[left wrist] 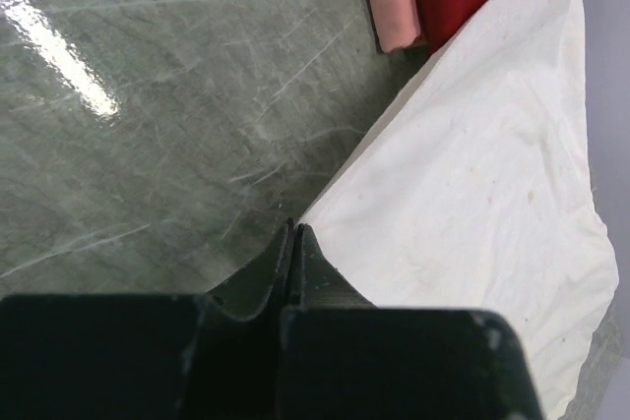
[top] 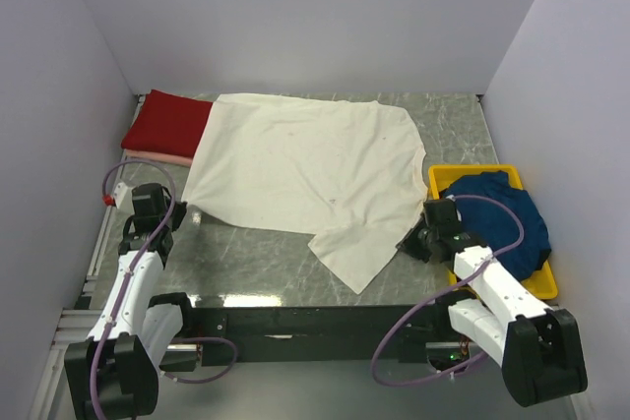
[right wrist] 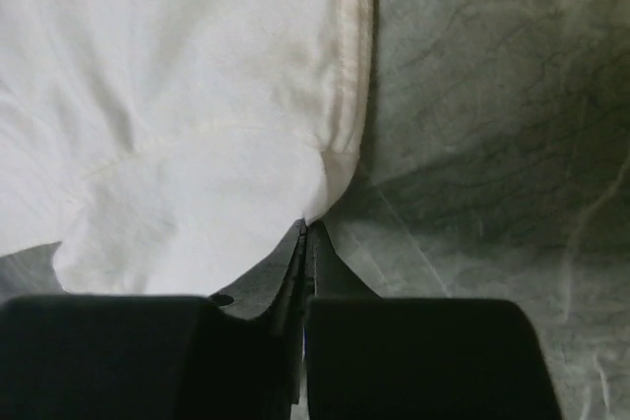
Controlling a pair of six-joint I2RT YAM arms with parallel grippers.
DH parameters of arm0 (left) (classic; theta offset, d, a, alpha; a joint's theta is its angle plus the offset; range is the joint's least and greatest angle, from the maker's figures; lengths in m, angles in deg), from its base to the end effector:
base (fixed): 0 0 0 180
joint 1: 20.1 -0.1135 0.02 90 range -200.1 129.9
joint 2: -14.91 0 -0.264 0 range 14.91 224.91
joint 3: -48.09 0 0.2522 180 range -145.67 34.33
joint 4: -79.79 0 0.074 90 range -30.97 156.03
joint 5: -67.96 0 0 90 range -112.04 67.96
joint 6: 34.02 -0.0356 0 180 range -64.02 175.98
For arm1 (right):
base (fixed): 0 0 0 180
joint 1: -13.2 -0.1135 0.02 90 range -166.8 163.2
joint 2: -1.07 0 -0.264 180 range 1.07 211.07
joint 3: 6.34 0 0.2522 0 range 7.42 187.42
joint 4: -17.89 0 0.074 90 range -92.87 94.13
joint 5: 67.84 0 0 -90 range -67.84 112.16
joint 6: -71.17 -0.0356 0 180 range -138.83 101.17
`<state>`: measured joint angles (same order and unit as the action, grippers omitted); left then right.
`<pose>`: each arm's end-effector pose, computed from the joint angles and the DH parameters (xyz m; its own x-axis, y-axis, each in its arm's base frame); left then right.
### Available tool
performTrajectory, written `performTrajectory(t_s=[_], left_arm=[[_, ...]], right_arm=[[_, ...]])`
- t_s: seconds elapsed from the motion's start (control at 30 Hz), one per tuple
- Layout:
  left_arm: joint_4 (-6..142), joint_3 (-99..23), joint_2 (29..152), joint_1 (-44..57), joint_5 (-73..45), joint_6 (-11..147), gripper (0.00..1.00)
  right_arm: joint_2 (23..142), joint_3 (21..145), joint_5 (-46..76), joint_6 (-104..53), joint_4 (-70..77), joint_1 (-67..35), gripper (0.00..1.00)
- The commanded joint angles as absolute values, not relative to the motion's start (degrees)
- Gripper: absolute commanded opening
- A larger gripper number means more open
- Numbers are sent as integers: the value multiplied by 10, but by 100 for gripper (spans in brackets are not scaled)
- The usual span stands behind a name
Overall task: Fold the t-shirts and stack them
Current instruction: Flatten the tshirt out
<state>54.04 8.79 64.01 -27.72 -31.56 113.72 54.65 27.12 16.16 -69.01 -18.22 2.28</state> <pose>0.1820 0.0303 0.2067 -0.0842 -0.8527 -0.5156 -0.6283 0.4470 -0.6367 0.1573 0.0341 0.1482 -0.7112 0.6407 -0.2892 0.4697 0.7392 0.4826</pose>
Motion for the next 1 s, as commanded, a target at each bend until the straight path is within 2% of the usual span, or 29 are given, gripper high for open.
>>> performTrajectory(t_s=[0.0, 0.23, 0.67, 0.97], left_arm=[[527, 91, 621, -274, -339, 1131, 1], [451, 85, 587, -268, -405, 1162, 1], [273, 59, 440, -231, -487, 1259, 1], [239, 10, 400, -230, -481, 1256, 1]], right_arm=[[515, 347, 213, -660, -221, 27, 0], [417, 437, 252, -630, -361, 34, 0], [295, 485, 249, -635, -493, 35, 0], [295, 577, 266, -621, -559, 36, 0]])
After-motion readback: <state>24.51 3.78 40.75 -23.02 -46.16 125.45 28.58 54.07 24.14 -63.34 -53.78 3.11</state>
